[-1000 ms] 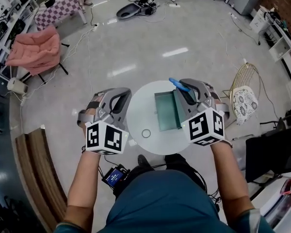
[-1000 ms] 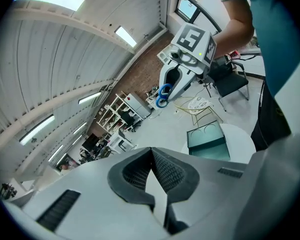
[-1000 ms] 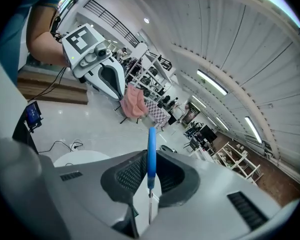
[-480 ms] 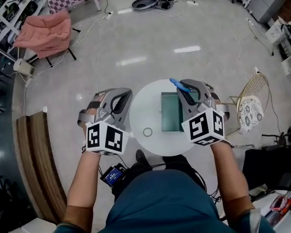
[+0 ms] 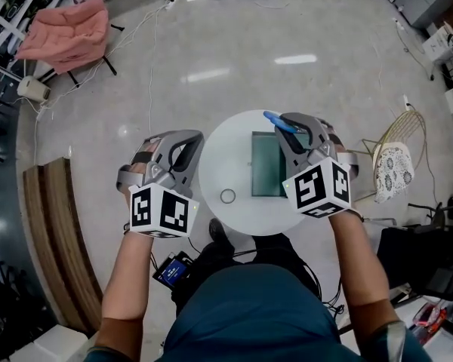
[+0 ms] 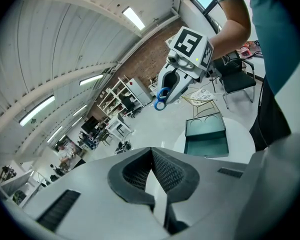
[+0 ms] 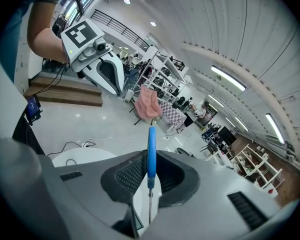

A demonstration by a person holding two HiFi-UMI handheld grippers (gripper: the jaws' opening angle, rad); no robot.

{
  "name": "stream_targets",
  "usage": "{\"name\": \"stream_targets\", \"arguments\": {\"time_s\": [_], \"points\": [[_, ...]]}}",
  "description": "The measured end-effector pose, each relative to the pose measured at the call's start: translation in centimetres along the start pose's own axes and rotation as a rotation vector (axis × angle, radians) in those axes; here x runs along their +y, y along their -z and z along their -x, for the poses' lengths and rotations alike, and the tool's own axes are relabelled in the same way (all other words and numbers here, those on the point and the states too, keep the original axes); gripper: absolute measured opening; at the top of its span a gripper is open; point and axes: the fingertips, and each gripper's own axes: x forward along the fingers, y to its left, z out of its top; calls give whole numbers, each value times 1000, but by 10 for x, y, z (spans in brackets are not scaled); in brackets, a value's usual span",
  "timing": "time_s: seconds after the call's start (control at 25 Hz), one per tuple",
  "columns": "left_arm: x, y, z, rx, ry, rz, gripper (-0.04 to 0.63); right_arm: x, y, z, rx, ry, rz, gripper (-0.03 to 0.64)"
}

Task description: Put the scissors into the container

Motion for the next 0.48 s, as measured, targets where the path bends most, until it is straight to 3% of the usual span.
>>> {"name": "stream_targets", "arguments": {"time_s": [0.48], "points": [[-30,28,-49,44,44,33,18,12,50,-54,13,-56,-11,69]]}}
